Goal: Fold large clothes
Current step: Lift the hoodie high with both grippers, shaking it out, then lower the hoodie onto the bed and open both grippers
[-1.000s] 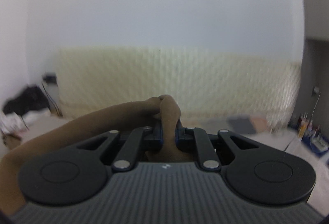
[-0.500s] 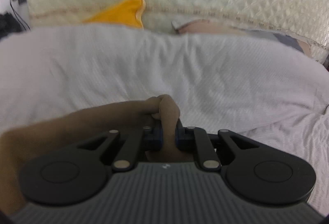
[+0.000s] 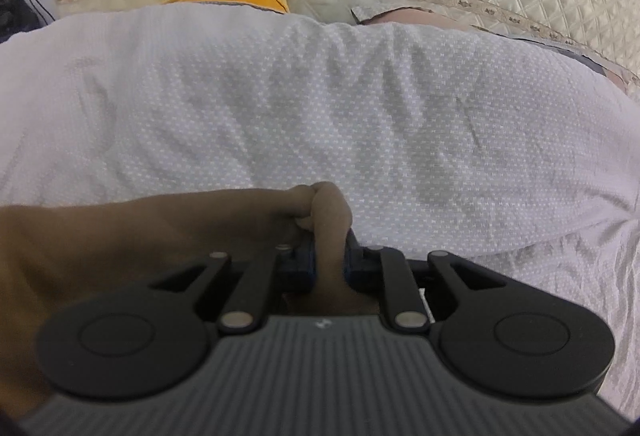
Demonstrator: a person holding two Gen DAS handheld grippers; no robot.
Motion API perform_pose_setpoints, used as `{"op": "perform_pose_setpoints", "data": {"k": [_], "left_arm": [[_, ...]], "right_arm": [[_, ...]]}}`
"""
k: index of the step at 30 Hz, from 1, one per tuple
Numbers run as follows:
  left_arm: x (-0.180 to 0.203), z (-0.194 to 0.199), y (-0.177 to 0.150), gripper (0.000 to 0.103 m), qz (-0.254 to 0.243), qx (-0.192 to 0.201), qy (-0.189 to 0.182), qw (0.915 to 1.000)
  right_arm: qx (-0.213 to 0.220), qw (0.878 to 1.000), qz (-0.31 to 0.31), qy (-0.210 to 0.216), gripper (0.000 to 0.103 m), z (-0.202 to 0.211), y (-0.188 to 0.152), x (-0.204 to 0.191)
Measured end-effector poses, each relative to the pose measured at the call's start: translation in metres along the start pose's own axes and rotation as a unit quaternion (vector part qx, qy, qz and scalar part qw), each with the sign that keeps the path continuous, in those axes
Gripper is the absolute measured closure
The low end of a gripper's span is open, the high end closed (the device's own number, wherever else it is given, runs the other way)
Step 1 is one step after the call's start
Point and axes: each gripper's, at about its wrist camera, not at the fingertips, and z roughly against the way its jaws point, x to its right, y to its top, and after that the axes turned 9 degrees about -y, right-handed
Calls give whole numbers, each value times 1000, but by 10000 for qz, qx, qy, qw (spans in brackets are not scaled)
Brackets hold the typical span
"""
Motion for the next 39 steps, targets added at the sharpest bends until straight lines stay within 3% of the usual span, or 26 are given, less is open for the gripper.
{"op": "perform_pose_setpoints", "data": {"k": [2, 3, 4, 5, 7, 13, 20, 28, 39], "left_arm": [[2, 5, -1, 26, -66, 31, 44, 10000], [3, 9, -2, 22, -119, 53, -21, 9999], [5, 14, -4, 18, -197, 46, -72, 9998], [8, 18, -5, 15, -272, 16, -78, 9996], [15, 31, -7, 14, -403, -45, -105, 9991], [32, 87, -20, 13, -578, 322, -32, 9978], [53, 155, -62, 13, -615, 537, -398, 9959], [85, 230, -138, 13, -809, 616, -1067, 9891], [139, 321, -273, 13, -1194, 554, -2041, 9701]], "right_arm": [[40, 10000, 15, -2, 82, 5, 0, 1], [50, 10000, -27, -12, 78, 9, 1, 2], [98, 9999, -66, -75, 68, 13, 1, 4], [137, 9998, -121, -30, 47, 19, 1, 6], [224, 9997, -113, 63, 23, 34, -1, 9], [327, 9985, -183, 397, 25, 90, -8, 25], [483, 9971, -274, 520, 25, 174, -35, 55], [832, 9939, -350, 637, 25, 287, -83, 94], [1047, 9909, -653, 539, 25, 412, -196, 156]]}}
